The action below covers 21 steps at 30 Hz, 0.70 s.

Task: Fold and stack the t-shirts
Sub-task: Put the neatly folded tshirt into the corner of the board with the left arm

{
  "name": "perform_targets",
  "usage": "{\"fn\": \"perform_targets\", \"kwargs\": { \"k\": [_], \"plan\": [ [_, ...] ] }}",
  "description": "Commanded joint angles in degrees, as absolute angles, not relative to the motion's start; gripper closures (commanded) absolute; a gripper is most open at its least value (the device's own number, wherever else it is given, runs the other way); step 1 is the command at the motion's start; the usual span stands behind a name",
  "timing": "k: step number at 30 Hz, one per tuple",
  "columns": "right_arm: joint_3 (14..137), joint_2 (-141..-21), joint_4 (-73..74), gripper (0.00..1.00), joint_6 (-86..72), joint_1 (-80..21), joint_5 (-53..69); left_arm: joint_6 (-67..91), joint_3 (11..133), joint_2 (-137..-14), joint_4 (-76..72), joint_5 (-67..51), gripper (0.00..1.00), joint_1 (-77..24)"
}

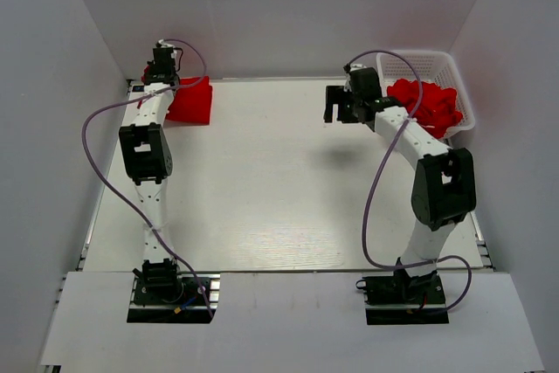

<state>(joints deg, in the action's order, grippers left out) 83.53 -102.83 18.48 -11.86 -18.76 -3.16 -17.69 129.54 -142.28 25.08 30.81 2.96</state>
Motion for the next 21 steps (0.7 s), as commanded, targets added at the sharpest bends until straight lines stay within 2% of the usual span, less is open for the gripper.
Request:
{"fn": "perform_targets", "kwargs": {
  "k": [1, 6, 7, 8, 9, 10, 11, 17, 21],
  "plan": [
    [88.8, -104.9, 20.8, 0.10, -12.7, -18.5, -3.8, -22.8, 132.4, -141.4, 17.6, 36.9, 1.00, 3.8],
    [92.4, -106.2, 21.3, 0.10, -13.5, -18.6, -4.5, -25.1, 133.0, -143.4, 14.4, 37.6, 1.00, 4.4],
    [92.7, -106.3, 21.4, 0.10, -13.5, -18.6, -4.4, -25.7, 133.5, -143.4, 14.4, 36.4, 0.97, 4.4],
    [93.1, -106.7, 21.3, 0.10, -13.8, -18.6, -4.3, -25.7, 133.5, -144.0, 15.0, 35.4, 0.62, 4.4],
    [93.4, -107.1, 21.4, 0.10, -13.7, -18.7, -4.2, -25.1, 134.0, -144.0, 15.0, 34.7, 0.34, 4.4],
    [94.5, -107.5, 22.0, 0.10, -13.8, -18.5, -4.4, -25.1, 134.0, -144.0, 15.6, 34.7, 0.21, 4.4],
    [95.0, -107.4, 22.1, 0.10, -14.0, -18.5, -4.1, -24.4, 134.6, -144.0, 15.6, 34.7, 0.00, 4.4],
    [96.8, -107.3, 22.7, 0.10, -14.1, -18.9, -4.0, -19.9, 136.3, -141.5, 20.2, 30.9, 0.00, 4.9],
    [95.3, -105.1, 22.5, 0.10, -14.1, -18.8, -4.1, -14.7, 138.1, -137.6, 26.2, 22.2, 0.00, 4.9]
  ]
}}
